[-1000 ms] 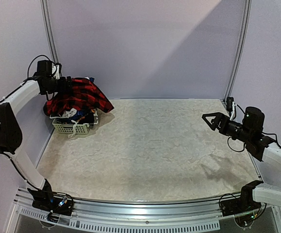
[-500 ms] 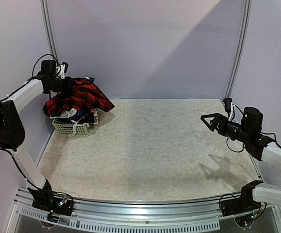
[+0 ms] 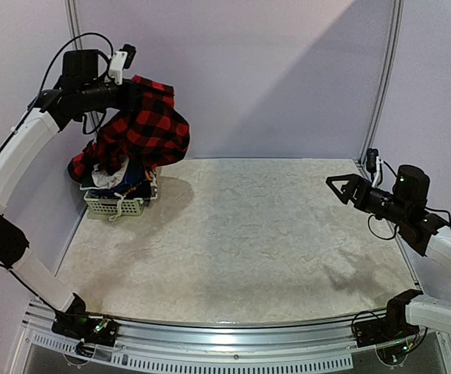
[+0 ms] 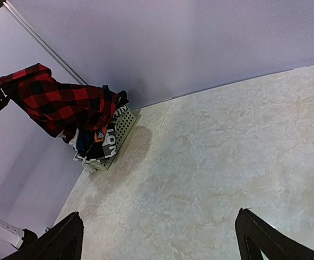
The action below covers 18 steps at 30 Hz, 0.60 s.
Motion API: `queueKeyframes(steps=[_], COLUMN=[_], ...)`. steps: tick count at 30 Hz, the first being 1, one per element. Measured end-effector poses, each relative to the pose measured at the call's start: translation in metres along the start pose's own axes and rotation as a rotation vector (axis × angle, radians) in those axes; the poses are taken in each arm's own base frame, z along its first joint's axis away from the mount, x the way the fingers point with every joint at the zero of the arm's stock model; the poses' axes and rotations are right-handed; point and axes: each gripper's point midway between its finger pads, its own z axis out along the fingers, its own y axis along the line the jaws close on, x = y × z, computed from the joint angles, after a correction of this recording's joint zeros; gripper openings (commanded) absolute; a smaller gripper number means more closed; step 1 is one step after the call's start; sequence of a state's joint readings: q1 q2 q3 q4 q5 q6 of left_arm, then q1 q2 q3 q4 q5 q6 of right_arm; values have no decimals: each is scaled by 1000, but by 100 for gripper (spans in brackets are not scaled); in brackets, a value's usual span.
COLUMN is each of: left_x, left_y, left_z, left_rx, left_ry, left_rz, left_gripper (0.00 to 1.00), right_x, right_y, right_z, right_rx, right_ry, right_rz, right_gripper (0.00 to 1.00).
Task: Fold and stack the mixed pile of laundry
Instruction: Pick up the crumpled shirt from the bin, then place the crumpled shirt at the center of the board.
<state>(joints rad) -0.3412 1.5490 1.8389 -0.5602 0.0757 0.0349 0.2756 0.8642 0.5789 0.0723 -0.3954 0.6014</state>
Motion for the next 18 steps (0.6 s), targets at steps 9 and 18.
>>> queueKeyframes(steps=[9, 18], left_x=[-18, 79], left_y=[-187, -411], left_z=[-31, -65], left_rx=[446, 1025], left_ry=[-17, 156], left_rz=[171, 323], left_gripper=[0, 0], right_x=[-26, -47], right_y=[21, 19], right_z=[-30, -77], right_rx=[28, 174], right_ry=[-77, -190], right_rz=[-52, -65], right_gripper=[99, 99])
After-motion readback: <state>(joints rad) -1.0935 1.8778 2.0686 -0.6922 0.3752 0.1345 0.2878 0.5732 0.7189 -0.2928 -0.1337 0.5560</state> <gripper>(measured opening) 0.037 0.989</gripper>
